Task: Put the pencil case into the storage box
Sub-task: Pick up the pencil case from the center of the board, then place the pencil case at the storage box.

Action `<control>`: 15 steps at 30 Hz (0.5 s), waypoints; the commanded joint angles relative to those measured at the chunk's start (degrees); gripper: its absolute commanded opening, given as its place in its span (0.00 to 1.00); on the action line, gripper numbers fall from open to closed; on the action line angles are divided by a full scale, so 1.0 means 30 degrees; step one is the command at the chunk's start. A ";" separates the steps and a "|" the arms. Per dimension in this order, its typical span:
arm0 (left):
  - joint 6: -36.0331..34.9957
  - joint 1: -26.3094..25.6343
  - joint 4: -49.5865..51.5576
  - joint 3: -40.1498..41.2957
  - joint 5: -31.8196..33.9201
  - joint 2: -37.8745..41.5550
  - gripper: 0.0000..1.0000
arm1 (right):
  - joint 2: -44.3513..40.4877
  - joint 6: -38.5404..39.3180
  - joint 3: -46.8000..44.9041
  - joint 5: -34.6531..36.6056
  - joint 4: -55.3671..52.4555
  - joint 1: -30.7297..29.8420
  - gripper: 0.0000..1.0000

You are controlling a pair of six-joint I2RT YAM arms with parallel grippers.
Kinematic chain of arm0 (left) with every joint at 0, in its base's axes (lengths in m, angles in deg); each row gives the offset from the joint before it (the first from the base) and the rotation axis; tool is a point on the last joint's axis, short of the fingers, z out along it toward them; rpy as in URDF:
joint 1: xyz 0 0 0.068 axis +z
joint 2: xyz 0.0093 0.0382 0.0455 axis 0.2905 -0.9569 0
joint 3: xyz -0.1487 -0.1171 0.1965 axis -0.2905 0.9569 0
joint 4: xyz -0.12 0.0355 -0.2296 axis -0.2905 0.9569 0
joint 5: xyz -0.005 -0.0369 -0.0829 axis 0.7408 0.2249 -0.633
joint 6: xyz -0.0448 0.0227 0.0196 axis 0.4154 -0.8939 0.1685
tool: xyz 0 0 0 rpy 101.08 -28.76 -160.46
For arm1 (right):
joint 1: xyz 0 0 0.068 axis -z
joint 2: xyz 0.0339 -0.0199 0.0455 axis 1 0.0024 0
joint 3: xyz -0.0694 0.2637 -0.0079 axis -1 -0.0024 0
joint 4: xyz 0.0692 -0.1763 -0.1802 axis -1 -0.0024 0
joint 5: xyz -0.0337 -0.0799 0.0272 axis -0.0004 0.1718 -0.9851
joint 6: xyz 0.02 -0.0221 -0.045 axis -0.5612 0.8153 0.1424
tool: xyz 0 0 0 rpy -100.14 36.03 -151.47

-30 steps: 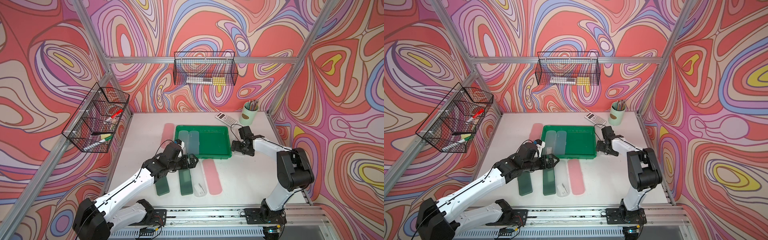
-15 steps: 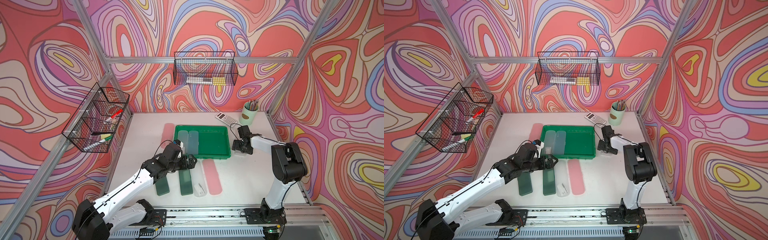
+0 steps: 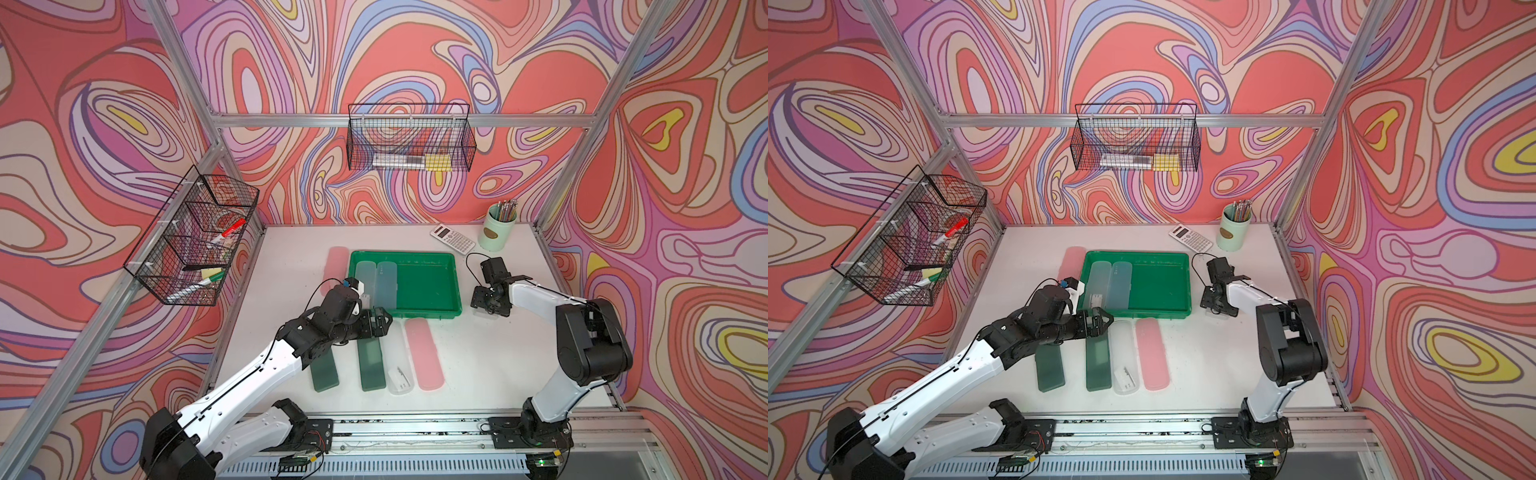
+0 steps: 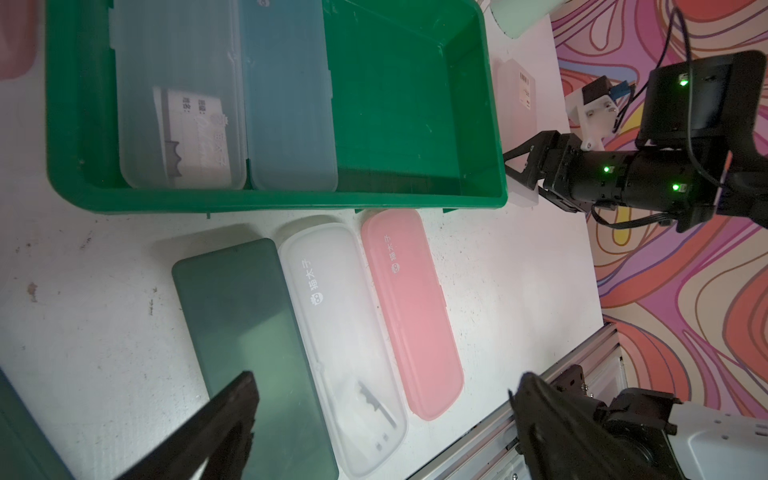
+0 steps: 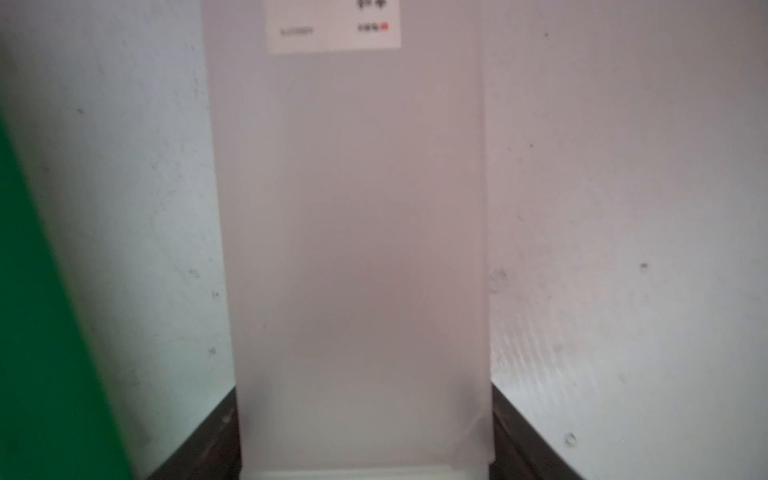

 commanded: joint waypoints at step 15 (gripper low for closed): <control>-0.2687 0.3275 0.1267 -0.5830 -0.0525 -0.2878 1.00 | -0.5207 -0.1707 0.4757 0.2740 -0.5780 -0.3718 0.63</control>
